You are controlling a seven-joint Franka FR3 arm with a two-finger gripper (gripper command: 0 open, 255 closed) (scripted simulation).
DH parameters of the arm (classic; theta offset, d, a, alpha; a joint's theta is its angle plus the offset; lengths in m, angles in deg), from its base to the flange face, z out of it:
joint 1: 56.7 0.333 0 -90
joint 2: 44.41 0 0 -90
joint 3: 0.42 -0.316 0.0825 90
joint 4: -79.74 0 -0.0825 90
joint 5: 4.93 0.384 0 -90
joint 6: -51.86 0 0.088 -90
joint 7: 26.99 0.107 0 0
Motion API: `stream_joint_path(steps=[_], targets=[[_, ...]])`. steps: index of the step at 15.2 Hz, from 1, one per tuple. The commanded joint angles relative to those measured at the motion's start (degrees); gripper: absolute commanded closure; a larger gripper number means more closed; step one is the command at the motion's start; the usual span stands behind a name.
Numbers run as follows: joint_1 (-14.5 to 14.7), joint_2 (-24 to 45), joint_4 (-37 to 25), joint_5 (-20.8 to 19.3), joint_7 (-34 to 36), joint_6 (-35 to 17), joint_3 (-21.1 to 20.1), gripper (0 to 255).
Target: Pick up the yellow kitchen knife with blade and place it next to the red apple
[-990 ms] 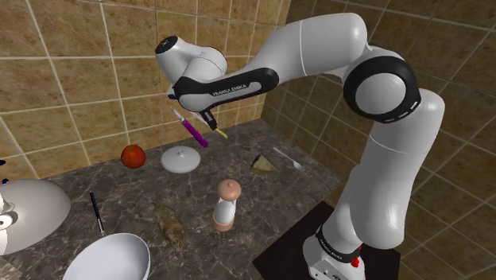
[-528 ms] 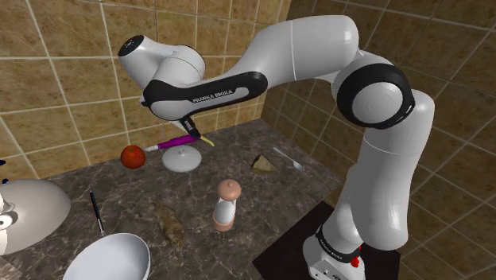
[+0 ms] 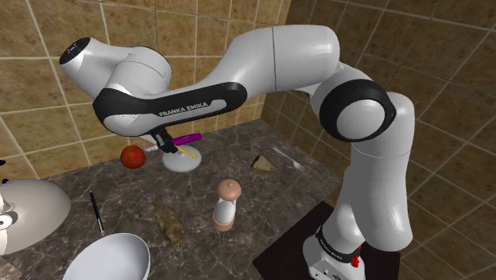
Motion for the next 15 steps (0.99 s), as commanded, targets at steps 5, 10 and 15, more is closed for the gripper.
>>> stream_joint_path(steps=[5, 10, 15], targets=[[2.0, 3.6, -2.6, 0.3, 2.9, 0.2, -0.8, 255], [1.8, 4.6, -0.3, 0.2, 4.1, -2.8, -0.8, 255], [1.7, 5.8, 1.6, -0.1, 5.3, -5.7, -0.7, 255]])
